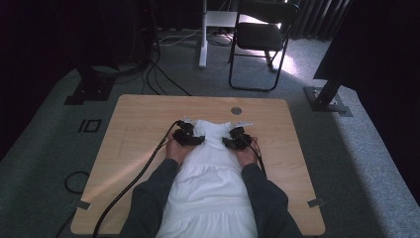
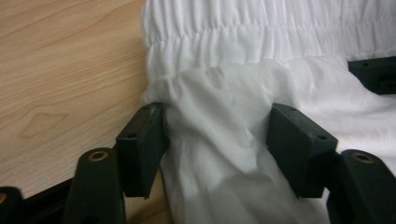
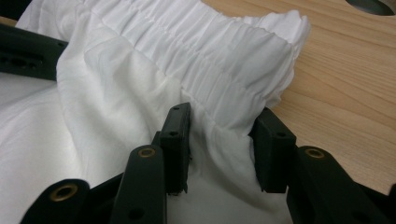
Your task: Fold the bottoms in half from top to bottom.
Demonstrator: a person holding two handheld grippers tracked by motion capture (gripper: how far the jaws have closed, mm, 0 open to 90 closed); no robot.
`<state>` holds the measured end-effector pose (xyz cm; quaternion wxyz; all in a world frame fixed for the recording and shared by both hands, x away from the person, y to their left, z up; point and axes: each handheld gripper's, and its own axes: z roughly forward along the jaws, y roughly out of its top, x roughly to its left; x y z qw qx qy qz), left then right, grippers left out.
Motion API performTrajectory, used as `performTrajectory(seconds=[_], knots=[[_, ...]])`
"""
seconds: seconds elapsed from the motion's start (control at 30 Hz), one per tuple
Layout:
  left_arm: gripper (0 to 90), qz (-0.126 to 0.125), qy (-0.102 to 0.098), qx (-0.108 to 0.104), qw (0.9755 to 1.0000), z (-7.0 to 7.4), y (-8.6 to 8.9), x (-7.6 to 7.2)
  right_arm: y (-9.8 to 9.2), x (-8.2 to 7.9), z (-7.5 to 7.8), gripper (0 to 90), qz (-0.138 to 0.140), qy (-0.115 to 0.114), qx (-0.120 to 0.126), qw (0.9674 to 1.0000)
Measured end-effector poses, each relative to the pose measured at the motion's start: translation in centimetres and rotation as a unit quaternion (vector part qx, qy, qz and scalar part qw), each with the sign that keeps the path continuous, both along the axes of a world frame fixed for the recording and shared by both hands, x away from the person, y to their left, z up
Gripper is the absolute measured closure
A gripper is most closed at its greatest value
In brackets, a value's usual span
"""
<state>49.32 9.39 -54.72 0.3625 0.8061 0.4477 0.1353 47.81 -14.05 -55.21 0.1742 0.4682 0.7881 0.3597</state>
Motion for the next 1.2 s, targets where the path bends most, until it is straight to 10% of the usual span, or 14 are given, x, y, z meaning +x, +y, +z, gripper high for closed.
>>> performTrajectory(seconds=[0.33, 0.77, 0.93, 1.07, 1.2], knots=[[29.9, 0.005, -0.019, 0.032, 0.9993, -0.2, -0.4, -0.2, 0.0, 0.1, 0.0, 58.5, -0.002, 0.000, 0.002, 1.0000], [79.3, -0.023, 0.027, 0.024, 0.9991, 0.6, 0.0, -0.5, 0.5, 0.5, 0.0, 34.2, -0.040, 0.004, -0.025, 0.9989], [83.0, -0.029, 0.031, 0.022, 0.9989, 0.7, 0.2, -0.4, 1.0, 0.6, 0.7, 79.4, -0.008, 0.029, -0.022, 0.9993], [83.7, -0.029, 0.008, 0.013, 0.9994, 2.1, 0.6, -0.6, 0.7, 0.9, 0.9, 82.3, -0.008, 0.037, -0.006, 0.9993], [84.2, -0.026, -0.033, -0.032, 0.9986, 5.1, 1.8, -0.6, 0.0, 0.6, 3.3, 82.3, -0.003, -0.002, 0.029, 0.9996]])
